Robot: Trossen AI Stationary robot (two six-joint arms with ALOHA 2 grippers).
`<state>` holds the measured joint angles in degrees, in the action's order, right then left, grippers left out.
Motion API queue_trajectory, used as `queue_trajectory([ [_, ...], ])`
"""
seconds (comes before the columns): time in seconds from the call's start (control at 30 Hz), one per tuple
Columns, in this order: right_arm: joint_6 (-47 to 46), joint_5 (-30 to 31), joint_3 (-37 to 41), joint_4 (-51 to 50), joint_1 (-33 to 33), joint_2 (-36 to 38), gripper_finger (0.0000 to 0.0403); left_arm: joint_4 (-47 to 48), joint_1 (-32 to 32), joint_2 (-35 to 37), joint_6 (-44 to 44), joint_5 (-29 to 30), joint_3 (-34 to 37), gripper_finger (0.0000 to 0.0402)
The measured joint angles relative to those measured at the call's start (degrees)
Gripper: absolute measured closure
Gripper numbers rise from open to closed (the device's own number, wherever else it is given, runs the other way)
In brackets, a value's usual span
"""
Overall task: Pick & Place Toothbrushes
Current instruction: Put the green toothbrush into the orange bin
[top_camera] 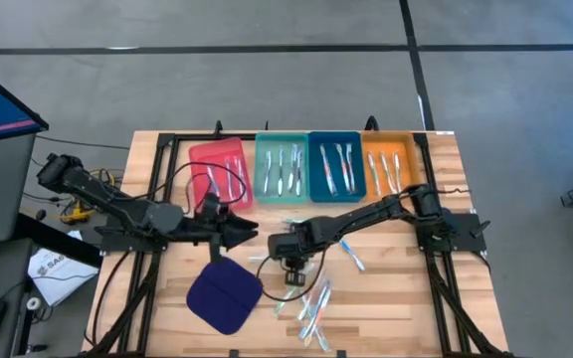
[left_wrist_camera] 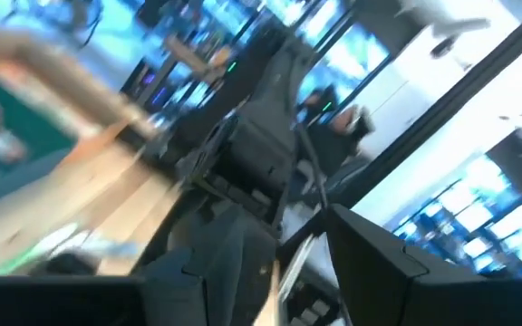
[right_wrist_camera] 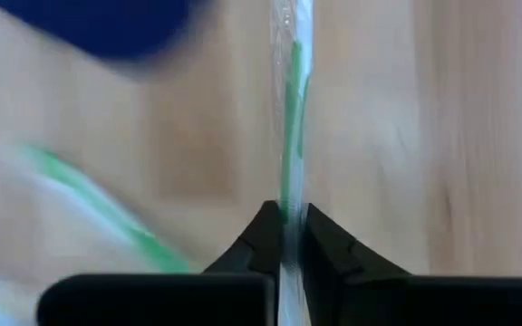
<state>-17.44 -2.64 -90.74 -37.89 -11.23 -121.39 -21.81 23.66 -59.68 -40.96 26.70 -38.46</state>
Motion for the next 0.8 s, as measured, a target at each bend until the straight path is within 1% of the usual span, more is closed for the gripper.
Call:
queue_trajectory([
  [0.1, -2.04, -2.29, -2.49, -0.48, 1.14, 1.98, 0.0388, -4.28, 0.00, 1.57, 2.76, 0.08, -0.02, 0.0247],
  [0.2, -4.63, -2.89, -3.54, -0.53, 2.39, 3.64, 0.0389, -6.88, 0.00, 4.00, 5.29, 0.33, -0.01, 0.0247],
  [0.33, -10.86, -4.17, -4.13, 0.49, 4.59, 7.03, 0.0389, -7.27, 0.00, 8.68, 8.80, 0.35, -0.02, 0.0247],
  [0.5, -16.45, -6.24, -4.11, 3.46, 8.58, 10.51, 0.0389, -7.28, 0.00, 14.51, 11.90, -0.10, -0.02, 0.0247],
  [0.67, -20.67, -9.51, -4.13, 6.98, 13.23, 14.58, 0.0389, -7.15, 0.11, 17.03, 11.85, -2.25, -0.02, 0.0247],
  [0.73, -22.15, -10.26, -4.10, 7.87, 15.21, 16.49, 0.0389, -7.18, 0.33, 17.33, 10.26, -3.06, -0.02, 0.0247],
  [0.8, -24.01, -10.95, -4.07, 11.18, 17.25, 18.59, 0.0389, -6.98, 0.54, 17.23, 8.16, -3.40, -0.02, 0.0247],
])
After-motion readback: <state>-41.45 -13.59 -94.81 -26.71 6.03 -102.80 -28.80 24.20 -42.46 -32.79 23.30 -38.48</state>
